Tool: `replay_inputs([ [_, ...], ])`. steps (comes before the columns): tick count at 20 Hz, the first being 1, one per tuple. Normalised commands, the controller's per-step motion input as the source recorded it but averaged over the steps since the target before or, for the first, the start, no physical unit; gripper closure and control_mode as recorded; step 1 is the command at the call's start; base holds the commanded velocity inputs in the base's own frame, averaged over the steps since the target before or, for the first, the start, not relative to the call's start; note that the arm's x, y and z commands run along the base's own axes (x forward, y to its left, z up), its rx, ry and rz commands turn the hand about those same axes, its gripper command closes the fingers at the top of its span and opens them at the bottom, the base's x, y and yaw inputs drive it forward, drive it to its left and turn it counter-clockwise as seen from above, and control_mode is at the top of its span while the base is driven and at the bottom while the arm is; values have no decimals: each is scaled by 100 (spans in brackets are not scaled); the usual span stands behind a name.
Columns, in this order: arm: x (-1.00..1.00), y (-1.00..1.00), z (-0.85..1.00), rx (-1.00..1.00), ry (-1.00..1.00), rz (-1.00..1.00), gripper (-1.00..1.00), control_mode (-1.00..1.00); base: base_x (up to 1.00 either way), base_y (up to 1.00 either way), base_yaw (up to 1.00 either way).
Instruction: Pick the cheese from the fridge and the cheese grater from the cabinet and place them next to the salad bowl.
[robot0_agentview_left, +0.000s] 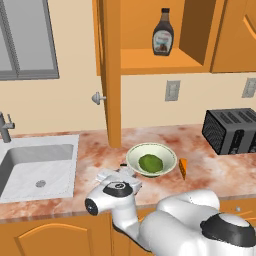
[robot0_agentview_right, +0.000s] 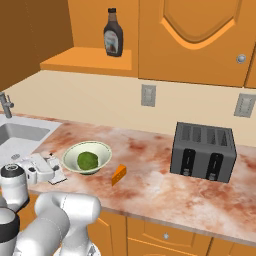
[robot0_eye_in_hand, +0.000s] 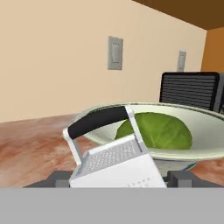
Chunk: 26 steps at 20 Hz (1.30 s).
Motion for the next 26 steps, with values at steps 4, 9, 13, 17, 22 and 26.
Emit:
replay_inputs([
  [4, -14, 0, 0, 0, -5, 0, -100, -100, 0, 0, 0],
  [9, -4, 0, 9, 0, -11, 0, -100, -100, 0, 0, 0],
  [13, 0, 0, 43, 0, -19, 0, -100, -100, 0, 0, 0],
  [17, 0, 0, 46, -1, -24, 0, -100, -100, 0, 0, 0],
  [22, -5, -21, 71, 0, -18, 0, -100, -100, 0, 0, 0],
  [26, -11, -18, 76, 0, -21, 0, -100, -100, 0, 0, 0],
])
